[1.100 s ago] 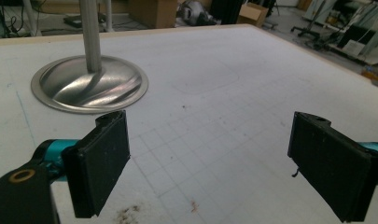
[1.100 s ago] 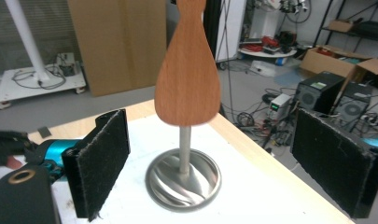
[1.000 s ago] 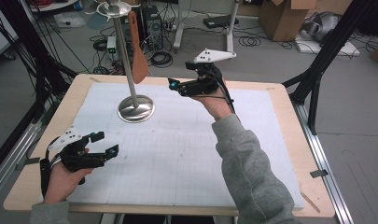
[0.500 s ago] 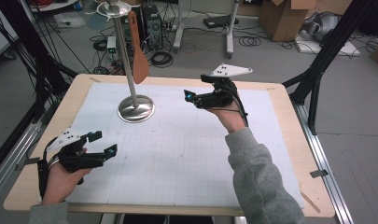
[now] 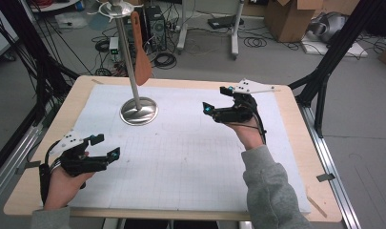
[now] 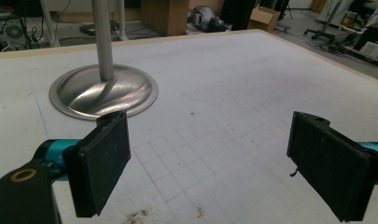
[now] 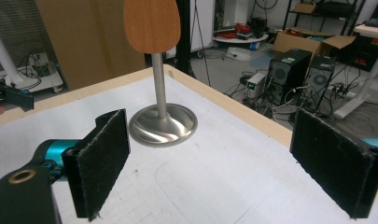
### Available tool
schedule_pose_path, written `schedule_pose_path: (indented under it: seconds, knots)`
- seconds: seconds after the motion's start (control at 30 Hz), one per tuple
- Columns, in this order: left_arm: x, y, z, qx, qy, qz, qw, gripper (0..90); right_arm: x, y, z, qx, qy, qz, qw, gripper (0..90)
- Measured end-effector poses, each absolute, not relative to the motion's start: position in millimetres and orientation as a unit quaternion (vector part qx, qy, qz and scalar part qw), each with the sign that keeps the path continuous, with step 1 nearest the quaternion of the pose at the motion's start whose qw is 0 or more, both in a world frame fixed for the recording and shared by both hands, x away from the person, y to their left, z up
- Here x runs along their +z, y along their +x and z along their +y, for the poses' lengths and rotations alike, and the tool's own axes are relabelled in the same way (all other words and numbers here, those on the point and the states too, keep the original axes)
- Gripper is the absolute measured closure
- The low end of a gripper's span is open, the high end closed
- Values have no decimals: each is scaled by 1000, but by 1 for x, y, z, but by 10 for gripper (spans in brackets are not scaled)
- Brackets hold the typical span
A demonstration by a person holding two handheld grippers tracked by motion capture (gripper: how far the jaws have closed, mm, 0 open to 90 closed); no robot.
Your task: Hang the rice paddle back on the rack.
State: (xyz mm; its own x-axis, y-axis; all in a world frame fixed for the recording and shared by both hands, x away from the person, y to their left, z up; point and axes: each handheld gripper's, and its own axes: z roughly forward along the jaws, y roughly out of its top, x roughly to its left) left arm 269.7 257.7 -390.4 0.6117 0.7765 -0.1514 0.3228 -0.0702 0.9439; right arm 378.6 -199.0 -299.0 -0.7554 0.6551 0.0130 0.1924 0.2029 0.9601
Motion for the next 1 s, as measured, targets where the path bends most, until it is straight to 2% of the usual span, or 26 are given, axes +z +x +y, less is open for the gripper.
schedule_pose_path:
  seconds: [0.47, 0.67, 0.9, 1.0]
  knots:
    - [-391, 270, 258, 207, 701, 398, 555, 137, -322, 370, -232, 569, 308, 737, 194, 110]
    - [-397, 271, 256, 215, 718, 395, 531, 136, -333, 364, -242, 568, 312, 738, 190, 110]
    - [-397, 271, 255, 215, 718, 387, 538, 136, -344, 358, -258, 568, 326, 733, 185, 110]
    - [-400, 272, 255, 215, 720, 384, 536, 136, -349, 356, -264, 578, 329, 727, 172, 111]
